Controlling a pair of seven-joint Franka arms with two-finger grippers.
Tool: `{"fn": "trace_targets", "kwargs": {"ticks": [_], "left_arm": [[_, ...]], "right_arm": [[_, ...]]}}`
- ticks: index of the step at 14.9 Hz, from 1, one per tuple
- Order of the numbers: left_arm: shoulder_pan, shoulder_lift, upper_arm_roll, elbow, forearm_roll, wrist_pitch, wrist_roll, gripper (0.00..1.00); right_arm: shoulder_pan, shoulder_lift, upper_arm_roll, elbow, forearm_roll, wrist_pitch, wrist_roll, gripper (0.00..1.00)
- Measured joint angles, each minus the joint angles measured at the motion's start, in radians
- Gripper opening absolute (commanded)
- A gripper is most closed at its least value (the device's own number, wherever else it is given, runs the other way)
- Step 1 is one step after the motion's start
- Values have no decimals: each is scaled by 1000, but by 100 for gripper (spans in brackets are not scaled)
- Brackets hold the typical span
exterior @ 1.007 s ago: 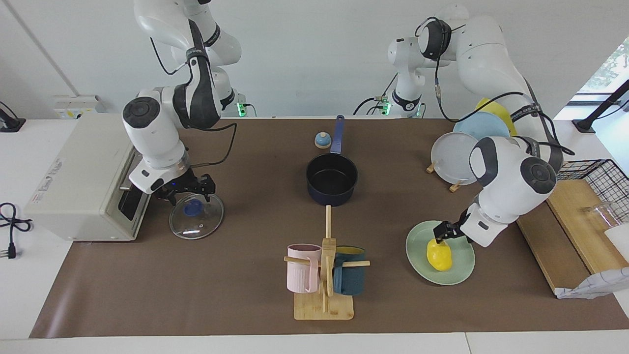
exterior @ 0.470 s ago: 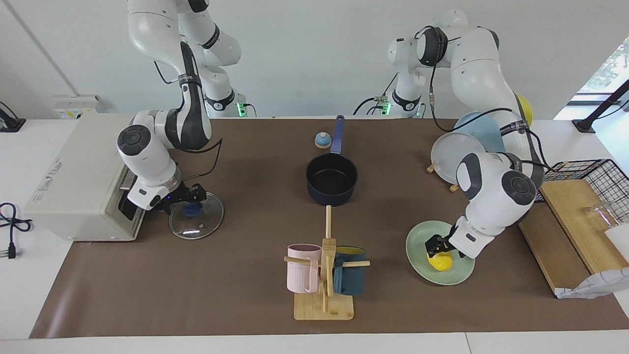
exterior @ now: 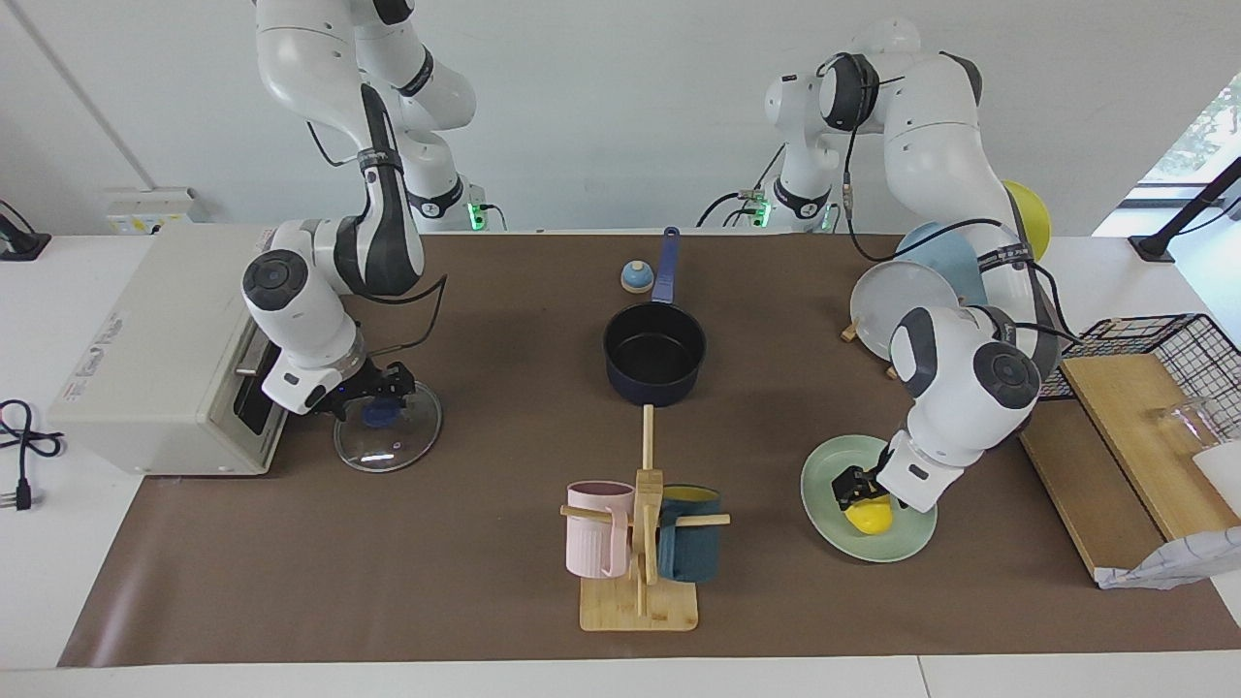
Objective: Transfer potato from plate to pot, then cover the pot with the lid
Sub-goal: 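Grasp the yellow potato with the left gripper while the right gripper grasps the lid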
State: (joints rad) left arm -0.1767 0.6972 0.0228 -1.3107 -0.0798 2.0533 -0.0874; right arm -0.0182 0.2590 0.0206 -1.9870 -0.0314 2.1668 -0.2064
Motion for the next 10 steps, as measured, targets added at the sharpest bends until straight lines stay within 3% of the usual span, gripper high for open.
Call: {"fn": "trace_targets", "kwargs": {"ticks": [1,2,5,10], "left_arm": [[-4,0,3,-3,0,2,-6,80],[-6,-1,3,-4,0,4,-10,63],[-7,-3,5,-4,1,7,-18,0],[-7,-10,7,-3,1,4,-40,0]], "right_arm": [[4,0,2,-5,0,3,0,100],[11,0,2,-8,0,12,0,100],[23,0,3,-23,0,45,-1,96],[20,0,0,-29,0,51,-35,92]]}}
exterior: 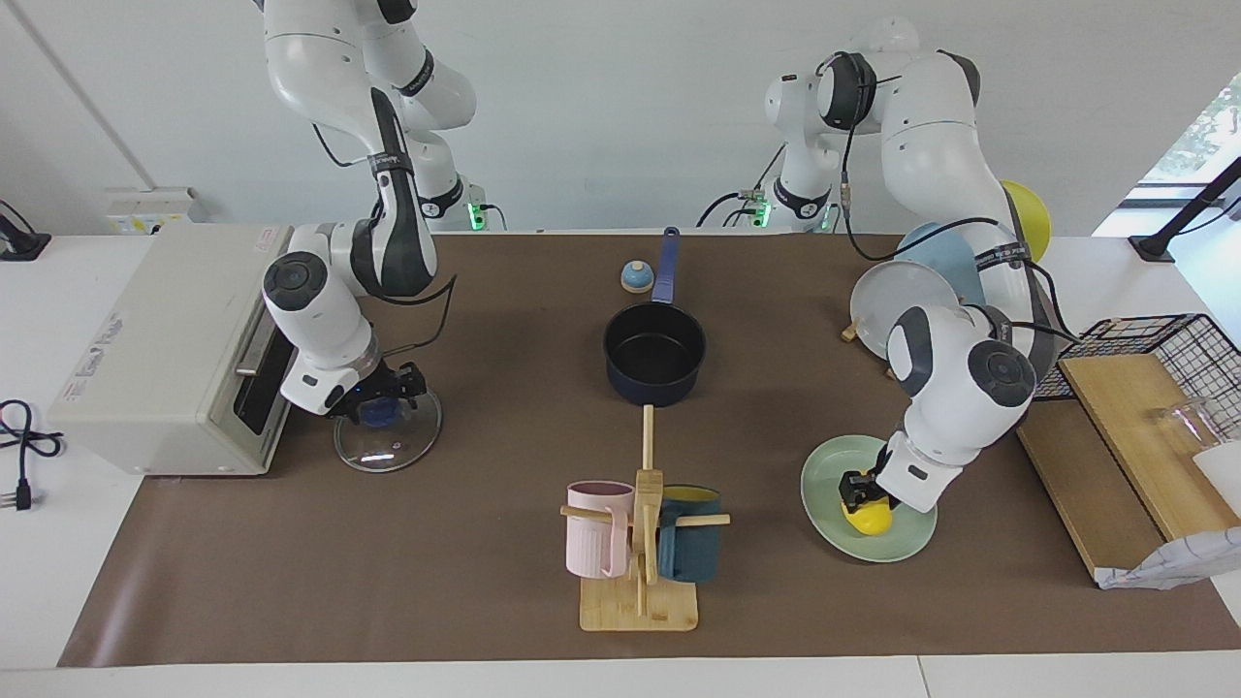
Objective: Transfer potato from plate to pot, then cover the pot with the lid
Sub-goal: 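Grasp the yellow potato with the left gripper while the right gripper grasps the lid, then lift the potato with the left gripper and carry it over the saucepan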
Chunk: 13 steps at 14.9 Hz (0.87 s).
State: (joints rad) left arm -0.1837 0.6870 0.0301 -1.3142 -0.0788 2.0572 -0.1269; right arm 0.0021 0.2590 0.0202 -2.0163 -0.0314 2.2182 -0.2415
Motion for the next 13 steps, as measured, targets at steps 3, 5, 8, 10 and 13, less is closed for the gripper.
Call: {"fn": "trace_targets", "kwargs": {"ticks": [3,5,8,10,13], "left_arm": [[0,-91,0,7,-18,-82,-49,0],[-6,-216,-3,6,-28,-222,-124,0],[-77,-420,-13,-93,-32,-337,-255,0],[-172,-536,-16,-249,-35,-296,-350,0],[-352,-650,-20,-535,-36,-41,-508,0]], "right_arm": [[-2,0,-1,0,0,0,-8,73],[-3,0,-1,0,0,0,-24,58],[-4,0,-1,0,0,0,-29,47],[-4,0,-1,0,0,0,-30,47],[-2,-2,0,14,0,-34,-30,47]]}}
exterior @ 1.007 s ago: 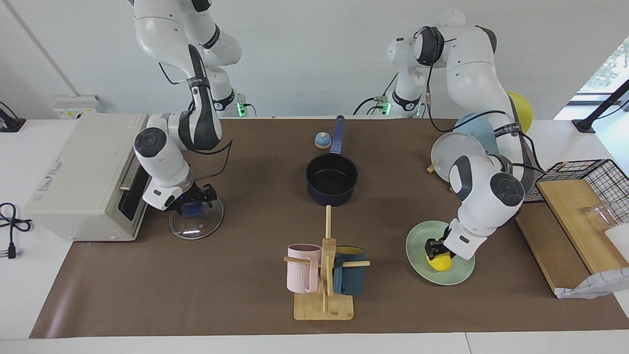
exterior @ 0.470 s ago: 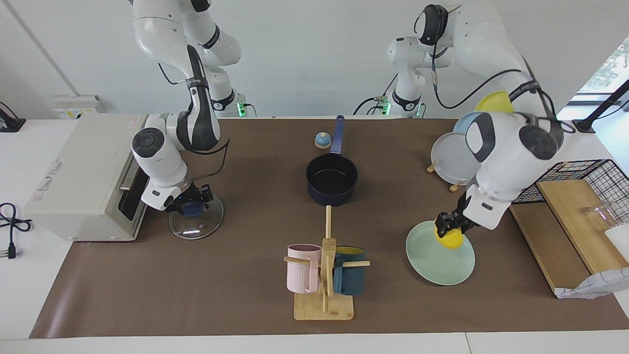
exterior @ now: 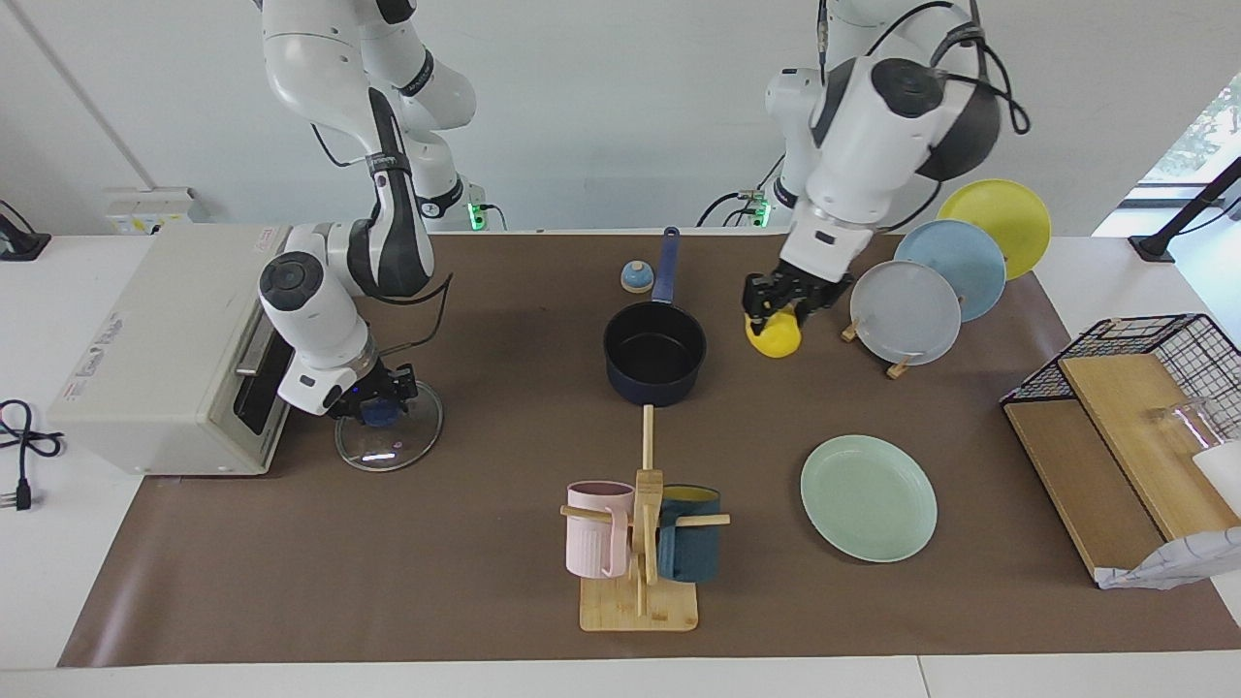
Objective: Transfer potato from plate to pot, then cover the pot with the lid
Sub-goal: 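Lift the potato with the left gripper and carry it over the saucepan, then release the potato into the saucepan while the right gripper carries the lid over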
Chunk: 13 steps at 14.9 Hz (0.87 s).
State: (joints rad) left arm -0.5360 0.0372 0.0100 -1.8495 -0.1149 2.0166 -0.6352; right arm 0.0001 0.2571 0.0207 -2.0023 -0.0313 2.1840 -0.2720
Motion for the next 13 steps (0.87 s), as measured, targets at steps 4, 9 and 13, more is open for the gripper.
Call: {"fn": "trace_targets", "kwargs": {"ticks": [4,9,13], "left_arm": [[-164,-8,0,-205,0,223,-102,0],[-193,81,7,-225,2,345,-102,0],[-193,128,8,-234,29,402,-91,0]], "right_arm": [[12,-14,35,119,1,-176,14,44],[64,-25,84,231,1,-329,146,5],[160,-24,86,241,1,-343,265,0]]}}
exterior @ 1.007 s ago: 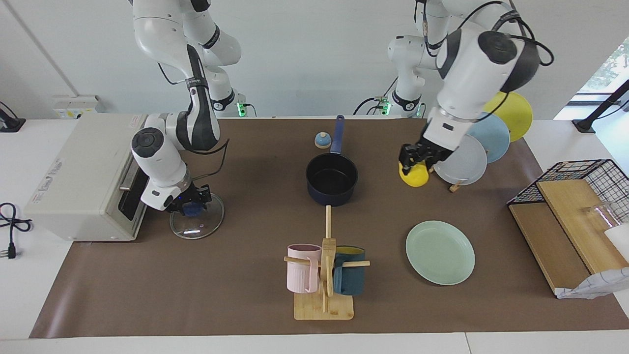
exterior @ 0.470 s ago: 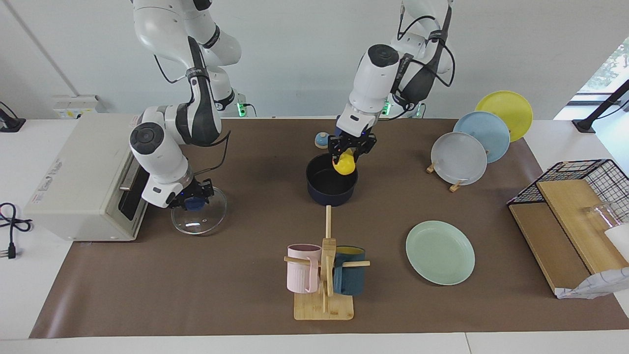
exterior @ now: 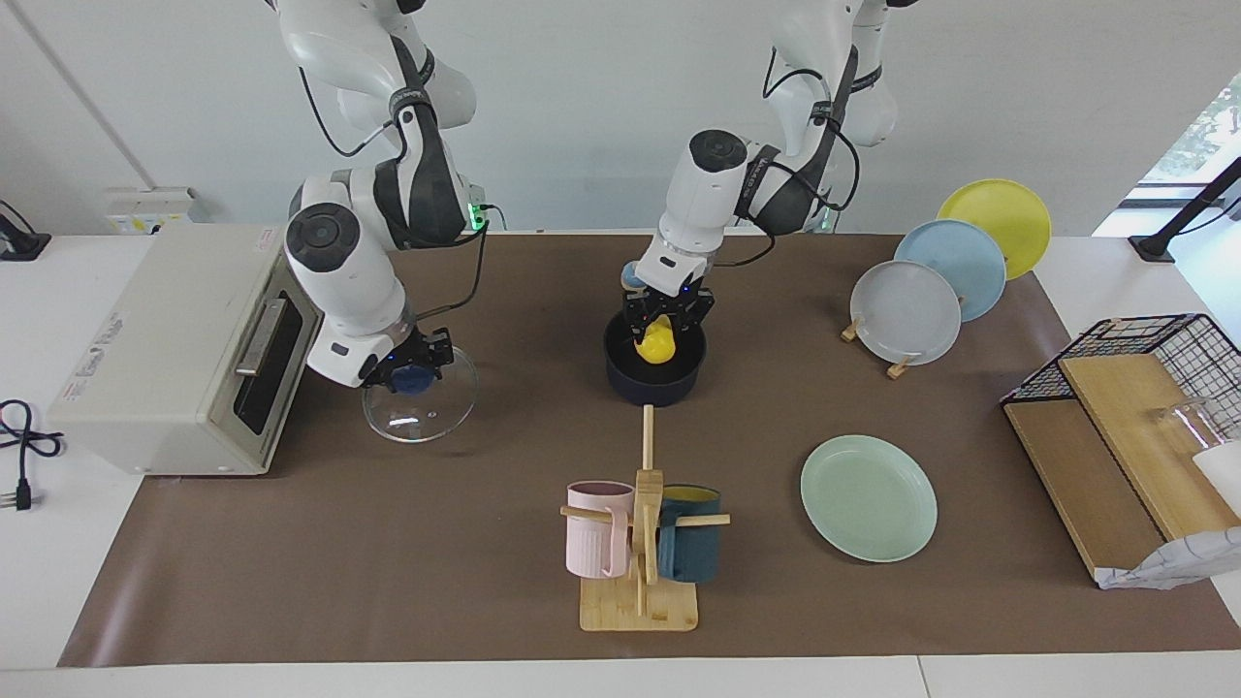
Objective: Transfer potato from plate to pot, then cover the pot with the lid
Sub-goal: 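Release the potato into the saucepan while the right gripper carries the lid over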
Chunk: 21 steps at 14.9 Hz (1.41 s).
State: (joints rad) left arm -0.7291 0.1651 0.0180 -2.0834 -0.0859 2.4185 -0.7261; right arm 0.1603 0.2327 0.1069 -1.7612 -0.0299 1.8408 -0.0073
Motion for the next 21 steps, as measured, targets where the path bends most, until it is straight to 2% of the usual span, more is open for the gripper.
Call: {"fn": "trace_targets", "kwargs": {"ticks": [8,10,16,18,21], "left_arm": [[-39,13,0,-63,41,32,3,0],[-41,13,0,-66,42,34,5,100],[-38,-11,11,-46,42,3,41,100],[-15,-47,19,-2,42,-100,76,100],[85,-119,26,91,42,-291,180,100]], "right_arm": [[83,0,1,61,0,-46,135,0],[99,0,1,79,0,-54,164,0],[112,4,1,85,0,-55,204,0],[116,5,1,85,1,-55,214,0],[126,6,2,85,1,-55,233,0]]}}
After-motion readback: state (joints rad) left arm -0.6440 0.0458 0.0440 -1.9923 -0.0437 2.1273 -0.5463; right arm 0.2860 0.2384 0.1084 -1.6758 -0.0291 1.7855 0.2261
